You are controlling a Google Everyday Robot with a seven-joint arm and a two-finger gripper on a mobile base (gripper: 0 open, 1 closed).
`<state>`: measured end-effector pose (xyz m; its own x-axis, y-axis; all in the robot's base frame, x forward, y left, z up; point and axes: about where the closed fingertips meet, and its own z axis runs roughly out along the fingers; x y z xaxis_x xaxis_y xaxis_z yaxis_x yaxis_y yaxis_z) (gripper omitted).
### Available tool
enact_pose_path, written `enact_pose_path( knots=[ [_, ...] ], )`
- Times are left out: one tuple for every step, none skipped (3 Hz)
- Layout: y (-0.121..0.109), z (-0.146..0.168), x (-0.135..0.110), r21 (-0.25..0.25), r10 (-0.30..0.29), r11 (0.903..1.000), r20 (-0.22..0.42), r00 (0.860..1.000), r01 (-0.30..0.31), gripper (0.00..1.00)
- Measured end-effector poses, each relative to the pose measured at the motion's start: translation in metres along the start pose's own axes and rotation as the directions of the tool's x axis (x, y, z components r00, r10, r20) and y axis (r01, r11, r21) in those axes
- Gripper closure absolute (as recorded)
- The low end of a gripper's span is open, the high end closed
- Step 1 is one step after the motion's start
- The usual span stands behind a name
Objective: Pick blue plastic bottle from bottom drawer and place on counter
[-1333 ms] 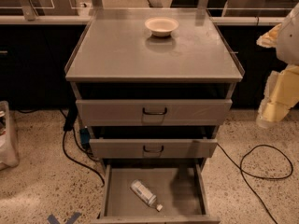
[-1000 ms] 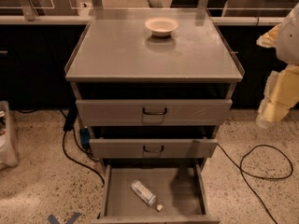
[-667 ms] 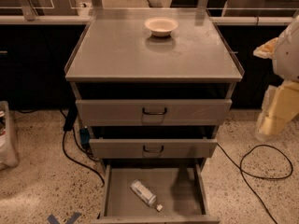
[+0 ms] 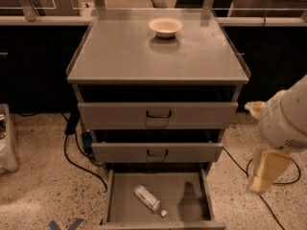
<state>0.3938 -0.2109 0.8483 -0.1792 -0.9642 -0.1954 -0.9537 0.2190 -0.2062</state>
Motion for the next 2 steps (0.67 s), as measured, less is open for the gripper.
enact_pose_path(
  knots=[
    [0.025,0.052,0.006,-0.038,0.000,0.9993,0.016,1.000,0.000,0.00],
    [0.048,0.100,0.012,-0.095,0.031,0.9951,0.036,0.999,-0.027,0.00]
  ],
)
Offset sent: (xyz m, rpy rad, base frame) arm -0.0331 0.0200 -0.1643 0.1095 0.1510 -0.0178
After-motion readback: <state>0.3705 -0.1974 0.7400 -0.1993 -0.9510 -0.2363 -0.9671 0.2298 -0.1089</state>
